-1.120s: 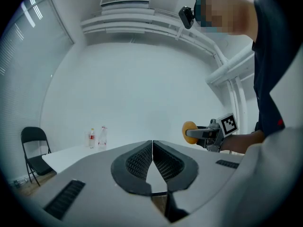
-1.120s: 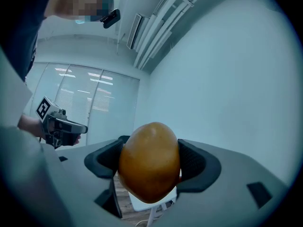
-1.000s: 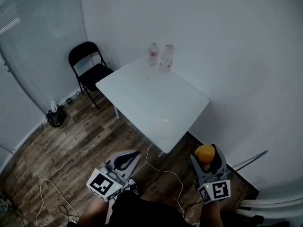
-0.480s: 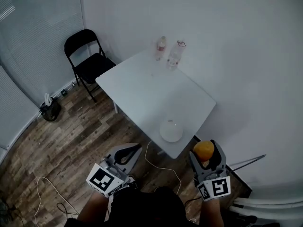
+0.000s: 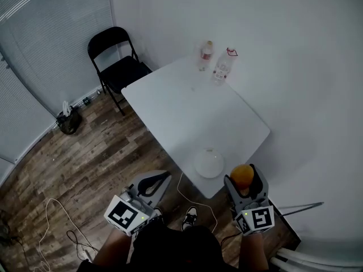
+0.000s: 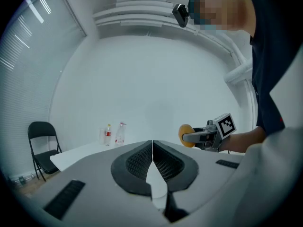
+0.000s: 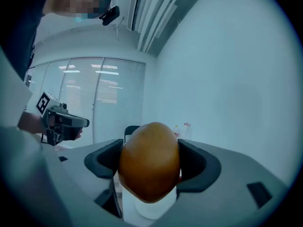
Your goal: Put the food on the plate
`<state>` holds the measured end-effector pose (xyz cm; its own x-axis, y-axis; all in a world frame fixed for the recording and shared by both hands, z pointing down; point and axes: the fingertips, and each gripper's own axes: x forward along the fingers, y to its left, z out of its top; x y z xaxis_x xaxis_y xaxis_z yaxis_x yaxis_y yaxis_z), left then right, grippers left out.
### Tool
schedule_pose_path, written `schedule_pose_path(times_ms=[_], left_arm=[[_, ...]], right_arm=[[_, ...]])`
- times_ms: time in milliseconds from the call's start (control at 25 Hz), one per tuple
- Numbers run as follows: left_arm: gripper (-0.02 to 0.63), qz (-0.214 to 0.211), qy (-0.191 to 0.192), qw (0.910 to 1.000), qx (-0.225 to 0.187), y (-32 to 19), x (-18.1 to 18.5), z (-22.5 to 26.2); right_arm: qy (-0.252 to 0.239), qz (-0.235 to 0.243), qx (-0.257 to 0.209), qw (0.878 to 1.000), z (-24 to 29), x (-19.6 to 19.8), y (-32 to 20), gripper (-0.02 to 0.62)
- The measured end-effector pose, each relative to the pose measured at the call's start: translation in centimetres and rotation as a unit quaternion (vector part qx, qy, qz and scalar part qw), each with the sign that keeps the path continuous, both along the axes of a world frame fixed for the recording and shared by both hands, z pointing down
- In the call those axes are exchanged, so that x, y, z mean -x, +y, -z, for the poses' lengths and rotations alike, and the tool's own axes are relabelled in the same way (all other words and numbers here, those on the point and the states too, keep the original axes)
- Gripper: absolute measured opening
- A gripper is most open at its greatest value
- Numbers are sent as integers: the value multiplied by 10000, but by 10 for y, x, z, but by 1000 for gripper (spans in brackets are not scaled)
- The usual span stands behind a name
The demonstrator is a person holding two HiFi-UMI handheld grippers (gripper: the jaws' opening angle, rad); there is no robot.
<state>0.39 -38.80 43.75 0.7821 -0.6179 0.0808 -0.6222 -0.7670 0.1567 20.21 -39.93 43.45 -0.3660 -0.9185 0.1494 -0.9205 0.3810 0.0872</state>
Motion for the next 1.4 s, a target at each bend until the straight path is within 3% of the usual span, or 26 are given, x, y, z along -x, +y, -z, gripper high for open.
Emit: schedule_pose_path(times_ms=[160,320,560,760,1160,1400], left_arm=[[24,202,-99,9997,109,-12,-20,-8],[24,383,-213,9987,278,-15,-28,-27],[24,678,-363,9950,632,-15,-21,-56],[23,777,-578,9922,778,-10,-12,-74],[23,795,-561,9910,918,-9,-2,-74],[23,750,-657,9904,959,-8,4,-82]], right_arm=[[-55,184,366,9991,-33,-18,-37,373],[147,336,947,9948,-99,-23,-70,372],[805,744,1916,9753,-216,-4,-109,373],[1155,817,2479,9584,-278,7,-123,373],[1664,578,3105,9341,-329,2,-123,373],[1630,581,3160,9328,-333,6,-127,373]])
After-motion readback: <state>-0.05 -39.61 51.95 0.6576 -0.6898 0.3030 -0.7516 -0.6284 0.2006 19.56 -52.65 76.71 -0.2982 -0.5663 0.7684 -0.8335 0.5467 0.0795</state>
